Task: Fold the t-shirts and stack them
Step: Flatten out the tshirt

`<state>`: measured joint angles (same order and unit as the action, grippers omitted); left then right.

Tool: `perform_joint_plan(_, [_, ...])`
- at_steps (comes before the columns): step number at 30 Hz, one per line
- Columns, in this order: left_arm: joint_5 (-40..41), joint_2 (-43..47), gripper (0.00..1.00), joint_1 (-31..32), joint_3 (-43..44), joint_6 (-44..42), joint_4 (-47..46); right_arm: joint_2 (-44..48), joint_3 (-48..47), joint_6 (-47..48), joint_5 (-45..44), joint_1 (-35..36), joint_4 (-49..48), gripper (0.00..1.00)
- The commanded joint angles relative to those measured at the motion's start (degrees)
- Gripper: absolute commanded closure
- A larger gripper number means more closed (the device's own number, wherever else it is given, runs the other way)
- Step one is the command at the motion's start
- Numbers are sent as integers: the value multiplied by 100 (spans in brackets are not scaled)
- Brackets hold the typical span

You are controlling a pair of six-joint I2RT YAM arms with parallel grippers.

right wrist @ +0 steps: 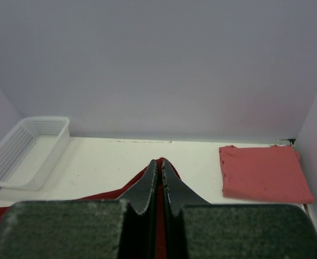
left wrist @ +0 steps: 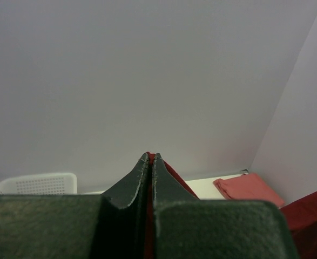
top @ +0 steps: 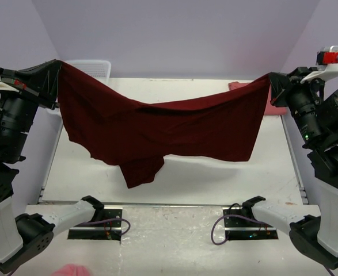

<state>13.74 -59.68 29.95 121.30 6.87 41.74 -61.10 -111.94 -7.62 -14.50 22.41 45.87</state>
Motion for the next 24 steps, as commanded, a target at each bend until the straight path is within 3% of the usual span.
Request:
perform_joint_plan(1, [33,0,100,-51,149,-19,-60,10,14,85,-97,35,-166,100])
perform_joint_plan(16, [120,220,100,-51,210,-19,98,-104,41,41,-79,79,-192,100])
perform_joint_plan(24, [-468,395,100,-78,368,279,-51,142,41,6,53,96,-131,100])
